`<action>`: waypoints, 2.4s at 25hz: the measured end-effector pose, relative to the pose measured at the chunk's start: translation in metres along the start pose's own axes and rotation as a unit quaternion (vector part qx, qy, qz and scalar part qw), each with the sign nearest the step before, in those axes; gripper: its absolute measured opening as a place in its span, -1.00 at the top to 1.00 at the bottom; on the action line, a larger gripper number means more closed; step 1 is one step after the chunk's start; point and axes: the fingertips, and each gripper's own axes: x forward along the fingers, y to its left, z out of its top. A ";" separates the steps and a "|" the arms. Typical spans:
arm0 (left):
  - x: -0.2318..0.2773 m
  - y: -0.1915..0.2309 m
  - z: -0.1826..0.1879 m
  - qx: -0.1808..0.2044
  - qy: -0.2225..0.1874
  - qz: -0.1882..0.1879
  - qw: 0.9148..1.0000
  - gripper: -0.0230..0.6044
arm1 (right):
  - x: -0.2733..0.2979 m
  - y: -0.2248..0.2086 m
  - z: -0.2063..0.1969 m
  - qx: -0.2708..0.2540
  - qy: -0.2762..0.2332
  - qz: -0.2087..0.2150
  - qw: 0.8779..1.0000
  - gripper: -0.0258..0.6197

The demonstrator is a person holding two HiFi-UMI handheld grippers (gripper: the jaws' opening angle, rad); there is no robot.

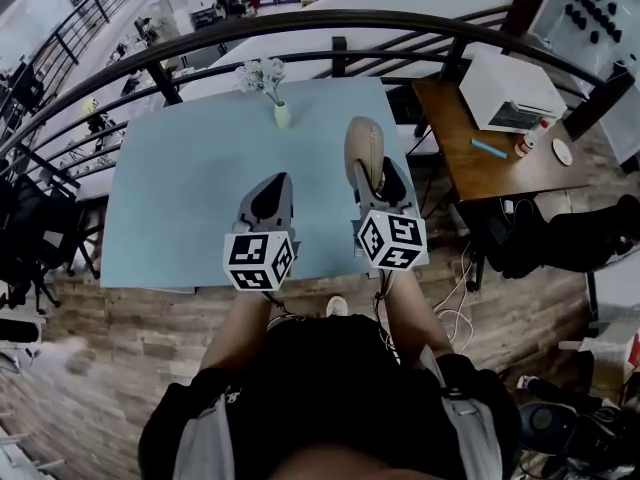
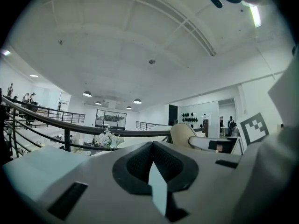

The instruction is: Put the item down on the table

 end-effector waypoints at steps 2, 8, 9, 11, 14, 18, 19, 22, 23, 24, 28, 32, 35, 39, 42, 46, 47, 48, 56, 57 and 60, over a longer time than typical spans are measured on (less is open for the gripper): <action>0.012 0.002 -0.004 -0.002 0.006 0.005 1.000 0.88 | 0.013 -0.010 -0.006 0.000 0.010 0.000 1.000 0.19; 0.050 0.019 -0.020 -0.008 0.026 0.010 1.000 0.88 | 0.053 -0.027 -0.037 0.016 0.048 -0.002 0.999 0.19; 0.056 0.023 -0.022 -0.012 0.030 0.010 0.999 0.88 | 0.059 -0.029 -0.043 0.019 0.056 -0.003 0.998 0.19; 0.068 0.031 -0.025 -0.018 0.035 0.011 0.999 0.88 | 0.072 -0.033 -0.054 0.028 0.072 -0.003 0.997 0.19; 0.085 0.041 -0.031 -0.023 0.044 0.011 0.999 0.88 | 0.093 -0.039 -0.072 0.047 0.096 -0.001 0.994 0.20; 0.105 0.051 -0.045 -0.027 0.058 0.010 0.998 0.88 | 0.117 -0.055 -0.102 0.096 0.124 -0.005 0.988 0.20; 0.109 0.054 -0.048 -0.029 0.061 0.011 0.998 0.88 | 0.122 -0.059 -0.111 0.113 0.133 -0.006 0.985 0.20; 0.117 0.063 -0.055 -0.033 0.071 0.015 0.997 0.88 | 0.137 -0.069 -0.137 0.178 0.159 -0.012 0.971 0.20; 0.120 0.066 -0.057 -0.034 0.074 0.017 0.997 0.88 | 0.142 -0.073 -0.145 0.201 0.167 -0.015 0.965 0.20; 0.122 0.069 -0.060 -0.035 0.078 0.019 0.996 0.88 | 0.147 -0.076 -0.153 0.222 0.173 -0.017 0.959 0.20; 0.130 0.084 -0.070 -0.040 0.090 0.026 0.995 0.88 | 0.161 -0.089 -0.190 0.293 0.194 -0.032 0.936 0.21; 0.135 0.096 -0.082 -0.044 0.105 0.033 0.993 0.88 | 0.169 -0.101 -0.237 0.360 0.227 -0.056 0.903 0.21; 0.136 0.100 -0.093 -0.047 0.118 0.037 0.991 0.88 | 0.167 -0.110 -0.272 0.395 0.251 -0.075 0.880 0.21; 0.139 0.103 -0.104 -0.048 0.129 0.042 0.990 0.88 | 0.164 -0.121 -0.302 0.440 0.261 -0.094 0.854 0.22; 0.138 0.107 -0.108 -0.049 0.135 0.047 0.989 0.88 | 0.165 -0.125 -0.310 0.465 0.259 -0.099 0.841 0.22; 0.137 0.110 -0.113 -0.053 0.138 0.050 0.988 0.88 | 0.168 -0.125 -0.311 0.457 0.270 -0.094 0.842 0.21; 0.136 0.110 -0.113 -0.053 0.138 0.050 0.988 0.88 | 0.169 -0.123 -0.312 0.456 0.273 -0.094 0.842 0.20; 0.135 0.109 -0.114 -0.054 0.139 0.048 0.988 0.88 | 0.169 -0.123 -0.312 0.455 0.276 -0.094 0.842 0.19; 0.132 0.091 -0.101 -0.049 0.125 0.032 0.990 0.88 | 0.165 -0.135 -0.299 0.380 0.275 -0.111 0.876 0.13; 0.131 0.089 -0.098 -0.048 0.122 0.031 0.991 0.88 | 0.165 -0.137 -0.293 0.371 0.271 -0.109 0.882 0.13; 0.128 0.086 -0.089 -0.044 0.112 0.027 0.992 0.88 | 0.167 -0.132 -0.268 0.322 0.255 -0.097 0.907 0.15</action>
